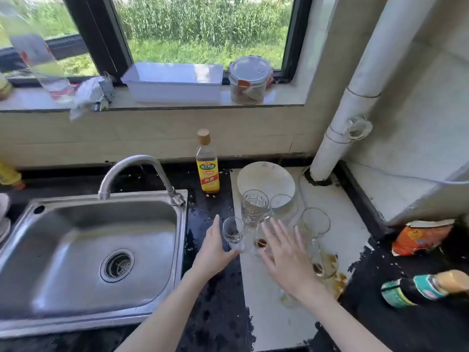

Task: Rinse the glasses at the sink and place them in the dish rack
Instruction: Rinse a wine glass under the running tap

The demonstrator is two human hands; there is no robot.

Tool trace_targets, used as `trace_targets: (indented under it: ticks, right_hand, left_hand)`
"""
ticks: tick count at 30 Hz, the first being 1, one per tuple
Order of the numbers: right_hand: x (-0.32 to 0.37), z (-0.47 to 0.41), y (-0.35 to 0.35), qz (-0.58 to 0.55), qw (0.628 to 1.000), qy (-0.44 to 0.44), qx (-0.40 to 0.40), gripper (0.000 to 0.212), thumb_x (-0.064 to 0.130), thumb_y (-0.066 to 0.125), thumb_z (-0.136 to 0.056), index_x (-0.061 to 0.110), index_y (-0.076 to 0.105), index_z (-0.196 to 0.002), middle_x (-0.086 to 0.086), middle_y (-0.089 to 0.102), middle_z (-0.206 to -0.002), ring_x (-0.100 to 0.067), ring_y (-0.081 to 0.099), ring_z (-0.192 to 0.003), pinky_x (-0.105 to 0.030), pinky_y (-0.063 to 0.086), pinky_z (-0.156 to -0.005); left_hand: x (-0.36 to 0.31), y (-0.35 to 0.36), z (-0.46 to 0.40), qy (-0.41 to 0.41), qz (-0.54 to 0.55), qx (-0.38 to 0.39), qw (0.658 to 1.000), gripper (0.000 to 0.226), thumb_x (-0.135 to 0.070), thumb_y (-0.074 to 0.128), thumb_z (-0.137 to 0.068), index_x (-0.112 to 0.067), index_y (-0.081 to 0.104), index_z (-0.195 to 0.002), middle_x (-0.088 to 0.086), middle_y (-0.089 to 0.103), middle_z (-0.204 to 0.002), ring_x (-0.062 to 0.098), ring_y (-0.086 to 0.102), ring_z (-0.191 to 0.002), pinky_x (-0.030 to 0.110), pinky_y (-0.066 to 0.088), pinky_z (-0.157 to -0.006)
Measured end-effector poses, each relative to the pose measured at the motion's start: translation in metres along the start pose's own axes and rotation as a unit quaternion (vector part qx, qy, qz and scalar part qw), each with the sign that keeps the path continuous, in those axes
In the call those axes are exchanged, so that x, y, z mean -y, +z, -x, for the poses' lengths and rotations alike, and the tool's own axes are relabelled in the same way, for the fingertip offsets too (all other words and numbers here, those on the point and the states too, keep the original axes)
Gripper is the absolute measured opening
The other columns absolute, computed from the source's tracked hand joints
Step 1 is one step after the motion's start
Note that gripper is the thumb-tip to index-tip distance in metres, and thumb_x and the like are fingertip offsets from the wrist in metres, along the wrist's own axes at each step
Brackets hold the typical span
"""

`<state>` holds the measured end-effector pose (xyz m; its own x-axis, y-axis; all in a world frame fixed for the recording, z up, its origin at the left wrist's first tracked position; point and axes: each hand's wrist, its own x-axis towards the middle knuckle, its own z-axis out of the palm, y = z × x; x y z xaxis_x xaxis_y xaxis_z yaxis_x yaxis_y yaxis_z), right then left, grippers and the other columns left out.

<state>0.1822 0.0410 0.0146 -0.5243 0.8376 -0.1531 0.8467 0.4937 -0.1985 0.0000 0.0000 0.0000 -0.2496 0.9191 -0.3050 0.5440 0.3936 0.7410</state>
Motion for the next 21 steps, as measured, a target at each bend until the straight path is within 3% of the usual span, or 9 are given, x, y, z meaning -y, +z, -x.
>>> trace_targets:
  ticks: [2, 5, 8, 11, 13, 16, 21]
  right_hand:
    - [-0.002, -0.007, 0.004, 0.031, 0.999, -0.014, -0.009, 0.068, 0.060, 0.007, -0.091, 0.024, 0.009, -0.149, 0.001, 0.009, -0.155, -0.016, 0.007, -0.144, -0.043, -0.006, -0.117]
    - [-0.002, -0.009, 0.020, 0.068, 0.997, -0.018, -0.012, 0.062, 0.055, 0.024, -0.093, 0.018, 0.039, -0.141, -0.006, 0.044, -0.144, -0.023, 0.042, -0.133, -0.047, 0.013, -0.109]
    - [-0.001, -0.010, 0.019, 0.081, 0.997, -0.007, -0.012, 0.060, 0.053, 0.027, -0.092, 0.018, 0.045, -0.138, -0.007, 0.046, -0.142, -0.023, 0.044, -0.132, -0.049, 0.016, -0.108]
    - [-0.004, -0.008, 0.017, 0.091, 0.995, 0.002, -0.027, 0.062, 0.053, 0.010, -0.097, 0.020, 0.044, -0.137, -0.007, 0.044, -0.143, -0.023, 0.041, -0.133, -0.047, 0.010, -0.109]
    - [-0.001, -0.005, 0.013, 0.079, 0.996, 0.012, -0.031, 0.063, 0.052, 0.007, -0.097, 0.020, 0.043, -0.137, -0.007, 0.044, -0.143, -0.022, 0.037, -0.133, -0.044, 0.005, -0.110]
    - [0.012, -0.007, 0.007, 0.059, 0.997, 0.008, -0.049, 0.063, 0.051, 0.010, -0.097, 0.017, 0.045, -0.137, -0.009, 0.045, -0.143, -0.023, 0.038, -0.133, -0.041, 0.004, -0.112]
    - [0.075, -0.025, 0.013, 0.042, 0.994, -0.042, -0.090, 0.056, 0.043, 0.033, -0.089, 0.013, 0.051, -0.133, -0.011, 0.052, -0.137, -0.027, 0.047, -0.129, -0.043, 0.015, -0.114]
  left_hand:
    - [0.000, 0.003, -0.013, 0.000, 0.040, -0.018, 0.999, 0.097, -0.035, 0.072, -0.078, -0.015, 0.007, -0.148, 0.004, 0.016, -0.153, 0.017, 0.022, -0.139, 0.028, 0.024, -0.108]
    - [0.006, 0.010, -0.025, 0.011, 0.055, -0.027, 0.998, 0.072, -0.027, 0.073, -0.078, -0.016, 0.031, -0.135, 0.002, 0.038, -0.141, 0.016, 0.039, -0.129, 0.024, 0.031, -0.102]
    - [0.011, 0.010, -0.029, 0.007, 0.060, -0.037, 0.997, 0.059, -0.027, 0.073, -0.078, -0.019, 0.037, -0.124, -0.001, 0.051, -0.128, 0.014, 0.051, -0.113, 0.023, 0.040, -0.091]
    - [0.022, 0.009, -0.025, 0.010, 0.095, -0.045, 0.994, 0.056, -0.029, 0.075, -0.075, -0.027, 0.038, -0.117, -0.006, 0.054, -0.120, 0.010, 0.053, -0.109, 0.026, 0.044, -0.093]
    - [0.029, 0.004, -0.016, 0.012, 0.125, -0.054, 0.991, 0.055, -0.027, 0.076, -0.074, -0.032, 0.038, -0.114, -0.013, 0.052, -0.115, 0.006, 0.052, -0.107, 0.021, 0.043, -0.091]
    - [0.043, -0.014, -0.001, 0.028, 0.171, -0.076, 0.982, 0.050, -0.023, 0.075, -0.076, -0.039, 0.039, -0.107, -0.021, 0.051, -0.110, 0.000, 0.052, -0.106, 0.015, 0.042, -0.087]
    - [0.085, -0.060, 0.023, 0.028, 0.230, -0.102, 0.967, 0.053, -0.016, 0.075, -0.075, -0.042, 0.041, -0.106, -0.007, 0.051, -0.110, 0.011, 0.059, -0.102, 0.029, 0.049, -0.090]
